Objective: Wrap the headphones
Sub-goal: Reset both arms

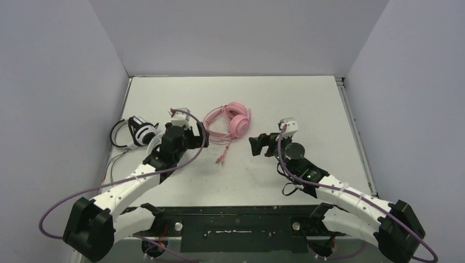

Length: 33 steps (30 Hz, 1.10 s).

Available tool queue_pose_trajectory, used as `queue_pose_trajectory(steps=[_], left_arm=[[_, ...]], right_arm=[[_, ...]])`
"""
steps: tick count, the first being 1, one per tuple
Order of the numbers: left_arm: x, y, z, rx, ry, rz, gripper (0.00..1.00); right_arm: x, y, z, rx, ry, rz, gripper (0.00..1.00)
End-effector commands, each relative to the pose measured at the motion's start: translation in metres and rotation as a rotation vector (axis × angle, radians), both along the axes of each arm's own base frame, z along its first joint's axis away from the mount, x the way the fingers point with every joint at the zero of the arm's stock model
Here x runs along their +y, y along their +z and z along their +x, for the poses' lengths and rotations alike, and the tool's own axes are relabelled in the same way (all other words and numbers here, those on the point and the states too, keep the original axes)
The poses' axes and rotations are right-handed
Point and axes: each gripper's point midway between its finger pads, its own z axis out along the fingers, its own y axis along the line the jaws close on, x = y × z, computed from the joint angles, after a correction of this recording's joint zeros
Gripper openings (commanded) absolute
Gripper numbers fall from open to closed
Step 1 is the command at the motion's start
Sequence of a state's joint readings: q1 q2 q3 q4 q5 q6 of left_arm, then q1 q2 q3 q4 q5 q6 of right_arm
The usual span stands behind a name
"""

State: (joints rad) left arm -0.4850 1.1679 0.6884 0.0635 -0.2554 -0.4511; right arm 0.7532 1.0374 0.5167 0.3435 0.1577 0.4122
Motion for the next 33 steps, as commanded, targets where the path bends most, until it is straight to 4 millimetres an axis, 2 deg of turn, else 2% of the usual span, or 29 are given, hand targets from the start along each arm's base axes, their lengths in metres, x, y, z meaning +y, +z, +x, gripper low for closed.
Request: queue_pose_trajectory(steps=[1,5,8,11,15,18,24,29,33], left_arm=[[-0.011,0.008,-0.031,-0.207,-0.214,0.111,0.97],[0.016,0.017,-0.038,-0.301,-0.086,0.096,0.97],[0.038,0.017,-0.035,-0.320,0.010,0.159,0.97],[0.073,0.010,-0.028,-0.348,0.131,0.220,0.97],[0.117,-0.004,-0.020,-0.371,0.263,0.188,0.97],[0.129,-0.020,-0.021,-0.353,0.304,0.240,0.97],[0.145,-0.042,-0.026,-0.351,0.350,0.333,0.97],[0.154,-0.048,-0.018,-0.373,0.348,0.390,0.97],[0.157,-0.050,-0.003,-0.360,0.335,0.316,0.97]], right_arm=[[-0.064,-0.007,-0.002,-0.121,-0.188,-0.167,1.00],[-0.087,0.001,-0.010,-0.243,-0.210,-0.257,1.00],[-0.113,0.000,-0.007,-0.226,-0.349,-0.258,1.00],[-0.143,-0.008,0.005,-0.191,-0.498,-0.238,1.00],[-0.186,-0.012,0.026,-0.157,-0.628,-0.291,1.00],[-0.215,-0.015,0.038,-0.138,-0.703,-0.295,0.99],[-0.243,-0.034,0.050,-0.151,-0.704,-0.306,0.97],[-0.242,-0.040,0.052,-0.283,-0.599,-0.345,0.97],[-0.246,-0.060,0.059,-0.246,-0.605,-0.357,1.00]])
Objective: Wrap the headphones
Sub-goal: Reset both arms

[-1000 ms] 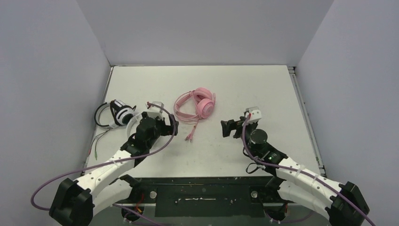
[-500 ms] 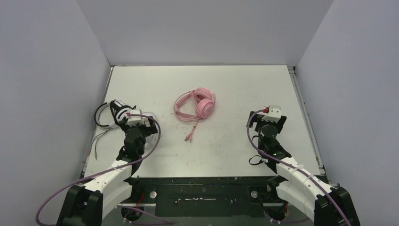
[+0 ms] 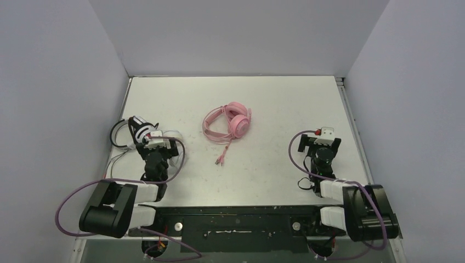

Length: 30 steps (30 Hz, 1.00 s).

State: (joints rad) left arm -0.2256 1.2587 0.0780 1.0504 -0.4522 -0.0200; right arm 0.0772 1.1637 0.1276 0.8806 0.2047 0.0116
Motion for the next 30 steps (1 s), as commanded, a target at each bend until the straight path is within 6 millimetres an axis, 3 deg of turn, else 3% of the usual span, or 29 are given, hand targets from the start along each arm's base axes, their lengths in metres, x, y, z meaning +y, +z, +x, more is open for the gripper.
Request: queue_pose_trajectory(steps=[1,6,14,16,17,20,30], left_arm=[[0.006,0.020,0.021,-0.078,-0.014,-0.045,0.97],[0.012,0.019,0.025,-0.090,-0.014,-0.044,0.97],[0.012,-0.002,0.035,-0.100,-0.060,-0.072,0.97],[0.009,-0.010,0.042,-0.040,-0.075,-0.074,0.97],[0.007,-0.012,0.046,-0.019,-0.082,-0.072,0.97],[0.001,-0.019,0.058,0.031,-0.123,-0.052,0.97],[-0.001,-0.017,0.059,0.025,-0.123,-0.043,0.97]], right_arm=[[0.010,0.029,0.020,-0.157,0.074,-0.010,1.00],[0.005,0.014,0.029,-0.129,0.047,-0.009,1.00],[0.003,-0.013,0.036,-0.079,0.034,-0.011,1.00],[-0.003,-0.015,0.053,-0.044,-0.012,0.004,1.00],[-0.004,-0.024,0.052,-0.006,-0.006,0.022,1.00],[0.001,-0.023,0.054,-0.007,0.030,0.018,1.00],[0.000,-0.023,0.055,-0.007,0.045,0.027,1.00]])
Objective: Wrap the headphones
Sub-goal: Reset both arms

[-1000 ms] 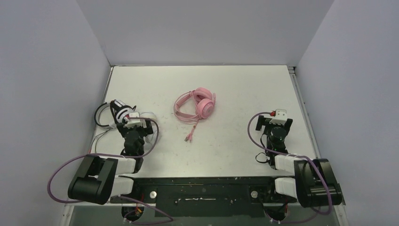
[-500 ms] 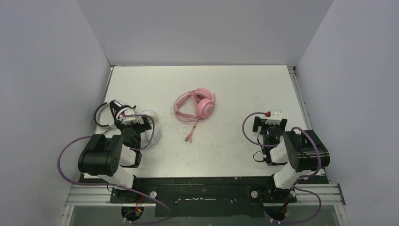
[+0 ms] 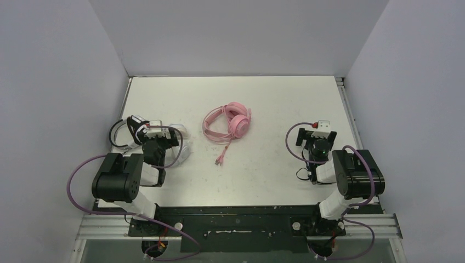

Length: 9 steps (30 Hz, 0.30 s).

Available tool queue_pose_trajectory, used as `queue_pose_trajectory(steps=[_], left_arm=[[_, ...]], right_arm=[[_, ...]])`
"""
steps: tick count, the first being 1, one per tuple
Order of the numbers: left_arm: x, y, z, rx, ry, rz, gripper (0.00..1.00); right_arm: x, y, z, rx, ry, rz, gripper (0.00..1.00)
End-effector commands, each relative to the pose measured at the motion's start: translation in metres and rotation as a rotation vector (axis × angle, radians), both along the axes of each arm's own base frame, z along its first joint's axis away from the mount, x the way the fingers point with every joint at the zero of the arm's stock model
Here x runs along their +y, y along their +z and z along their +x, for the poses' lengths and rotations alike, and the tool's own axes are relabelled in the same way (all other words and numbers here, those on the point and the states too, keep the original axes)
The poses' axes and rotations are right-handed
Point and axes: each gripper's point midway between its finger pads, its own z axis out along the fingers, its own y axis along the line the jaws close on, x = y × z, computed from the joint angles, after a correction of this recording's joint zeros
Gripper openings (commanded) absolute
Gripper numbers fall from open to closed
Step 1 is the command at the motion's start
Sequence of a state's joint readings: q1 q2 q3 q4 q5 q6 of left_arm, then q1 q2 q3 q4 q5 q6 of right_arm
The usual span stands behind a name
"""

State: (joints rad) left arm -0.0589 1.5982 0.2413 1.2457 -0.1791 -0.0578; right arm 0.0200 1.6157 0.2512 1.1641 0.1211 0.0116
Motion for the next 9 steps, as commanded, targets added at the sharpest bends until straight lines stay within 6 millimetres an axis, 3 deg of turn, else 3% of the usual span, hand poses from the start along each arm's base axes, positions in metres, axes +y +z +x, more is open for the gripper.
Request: queue_pose_trajectory(steps=[1,9], left_arm=[[-0.0031,-0.0100,0.0005,0.045,-0.024,0.031,0.98],[-0.0034,-0.0109,0.0006,0.050,-0.023,0.032,0.97]], right_arm=[[0.0035,0.0138,0.0084,-0.052,0.020,0.016,1.00],[0.0033,0.0140,0.0084,-0.052,0.019,0.015,1.00]])
